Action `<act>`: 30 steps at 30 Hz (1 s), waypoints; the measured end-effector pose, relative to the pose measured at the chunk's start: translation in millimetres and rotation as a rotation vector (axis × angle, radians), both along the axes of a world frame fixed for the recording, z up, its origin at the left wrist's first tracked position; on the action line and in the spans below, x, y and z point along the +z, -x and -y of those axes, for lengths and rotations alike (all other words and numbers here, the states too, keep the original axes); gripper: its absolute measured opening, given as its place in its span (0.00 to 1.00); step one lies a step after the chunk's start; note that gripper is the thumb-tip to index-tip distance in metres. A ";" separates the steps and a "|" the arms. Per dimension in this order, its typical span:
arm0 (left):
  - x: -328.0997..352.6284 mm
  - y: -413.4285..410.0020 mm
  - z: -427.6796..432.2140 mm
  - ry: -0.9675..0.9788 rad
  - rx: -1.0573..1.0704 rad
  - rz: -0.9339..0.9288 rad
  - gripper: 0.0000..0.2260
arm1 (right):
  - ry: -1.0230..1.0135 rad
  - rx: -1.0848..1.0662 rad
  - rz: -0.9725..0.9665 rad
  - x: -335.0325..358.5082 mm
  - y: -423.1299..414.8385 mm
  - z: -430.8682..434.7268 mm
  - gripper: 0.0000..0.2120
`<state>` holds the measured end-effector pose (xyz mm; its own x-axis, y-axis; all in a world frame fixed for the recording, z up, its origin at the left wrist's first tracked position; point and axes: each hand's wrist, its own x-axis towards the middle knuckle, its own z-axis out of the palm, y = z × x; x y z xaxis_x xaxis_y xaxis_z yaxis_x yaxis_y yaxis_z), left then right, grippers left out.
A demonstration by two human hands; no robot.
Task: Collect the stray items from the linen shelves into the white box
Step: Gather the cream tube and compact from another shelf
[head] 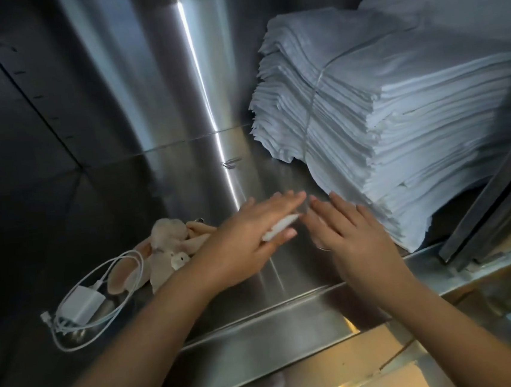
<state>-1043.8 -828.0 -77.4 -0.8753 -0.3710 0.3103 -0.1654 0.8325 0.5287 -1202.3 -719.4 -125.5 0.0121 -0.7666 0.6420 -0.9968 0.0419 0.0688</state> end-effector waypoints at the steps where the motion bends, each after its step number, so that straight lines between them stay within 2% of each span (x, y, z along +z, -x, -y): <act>1: -4.7 0.3 5.1 0.117 -0.021 0.079 0.22 | -0.003 -0.002 -0.008 -2.3 1.1 2.9 0.19; 5: -23.4 -2.6 20.8 0.395 -0.132 0.269 0.30 | -0.030 0.005 -0.018 -9.7 2.6 11.7 0.21; 11: -48.9 -11.3 37.9 0.578 -0.164 0.481 0.32 | -0.087 0.033 0.032 -17.1 4.8 17.2 0.22; 15: -55.5 -14.2 39.6 0.564 -0.168 0.558 0.28 | -0.122 0.049 0.058 -19.1 1.2 21.5 0.22; 19: -57.4 -20.2 36.6 0.533 -0.175 0.610 0.36 | -0.174 0.078 0.071 -19.3 -3.2 25.1 0.23; 24: -60.4 -28.2 30.2 0.486 -0.151 0.636 0.38 | -0.232 0.124 0.094 -18.2 -8.0 29.4 0.22; 30: -62.1 -36.0 23.8 0.454 -0.083 0.585 0.31 | -0.293 0.177 0.110 -18.8 -11.7 34.3 0.21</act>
<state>-1007.8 -851.7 -139.5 -0.9640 -0.2429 -0.1081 -0.2416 0.9700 -0.0256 -1190.7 -753.7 -144.3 0.1044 -0.9106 0.3999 -0.9889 -0.1377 -0.0553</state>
